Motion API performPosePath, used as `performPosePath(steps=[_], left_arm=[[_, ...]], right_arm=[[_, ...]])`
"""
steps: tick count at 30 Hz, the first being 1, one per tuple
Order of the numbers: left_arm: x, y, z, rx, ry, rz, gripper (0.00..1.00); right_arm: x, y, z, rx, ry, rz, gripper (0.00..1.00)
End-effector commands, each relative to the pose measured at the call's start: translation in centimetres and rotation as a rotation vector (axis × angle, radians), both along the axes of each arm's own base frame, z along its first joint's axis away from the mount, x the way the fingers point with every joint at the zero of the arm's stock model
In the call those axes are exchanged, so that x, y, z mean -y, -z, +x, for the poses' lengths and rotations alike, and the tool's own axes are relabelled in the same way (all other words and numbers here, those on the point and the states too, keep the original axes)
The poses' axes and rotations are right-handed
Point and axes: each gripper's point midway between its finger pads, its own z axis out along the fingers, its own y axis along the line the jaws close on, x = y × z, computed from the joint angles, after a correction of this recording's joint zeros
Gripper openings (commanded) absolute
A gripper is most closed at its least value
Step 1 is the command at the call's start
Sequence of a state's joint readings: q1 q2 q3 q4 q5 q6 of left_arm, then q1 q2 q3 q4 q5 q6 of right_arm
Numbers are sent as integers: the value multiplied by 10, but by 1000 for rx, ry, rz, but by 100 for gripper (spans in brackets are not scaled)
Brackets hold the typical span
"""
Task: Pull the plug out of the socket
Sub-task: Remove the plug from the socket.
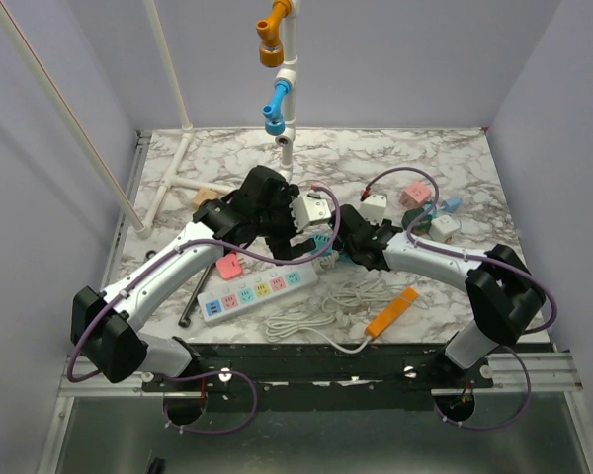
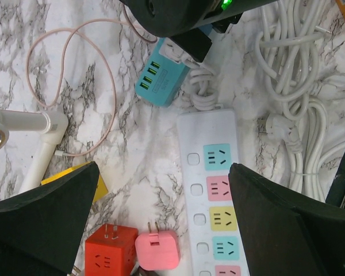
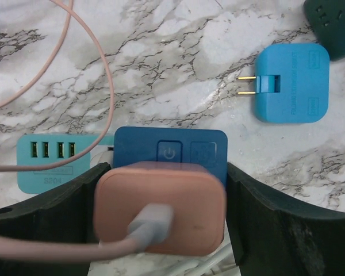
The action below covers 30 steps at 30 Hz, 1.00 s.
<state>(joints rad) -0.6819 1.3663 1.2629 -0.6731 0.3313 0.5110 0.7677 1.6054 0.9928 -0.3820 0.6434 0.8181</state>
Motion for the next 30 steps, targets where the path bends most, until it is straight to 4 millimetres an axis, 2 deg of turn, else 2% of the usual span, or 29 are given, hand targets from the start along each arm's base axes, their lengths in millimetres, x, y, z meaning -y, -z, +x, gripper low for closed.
performPosePath(steps=[1, 4, 6, 10, 12, 17, 20, 25, 30], left_arm=[[-9, 5, 0, 11, -29, 22, 98], [-10, 8, 1, 13, -31, 27, 98], [-10, 11, 1, 9, -30, 31, 98], [-9, 16, 2, 10, -5, 48, 98], [-7, 18, 2, 22, 18, 47, 98], [-2, 17, 1, 43, 90, -4, 98], [-2, 17, 10, 36, 88, -45, 98], [2, 18, 21, -6, 116, -110, 99], [4, 22, 32, 23, 156, -123, 99]], right_arm=[[-1, -14, 9, 89, 32, -38, 75], [-4, -20, 7, 112, 21, -37, 60], [-5, -24, 6, 128, 11, -38, 47], [-11, -37, 7, 185, -44, -22, 34], [-14, -47, 7, 223, -83, -8, 32], [-17, -85, 6, 347, -154, 72, 29], [-22, -109, 5, 425, -185, 145, 29], [-27, -126, -3, 486, -249, 217, 29], [-28, -135, -8, 508, -278, 241, 27]])
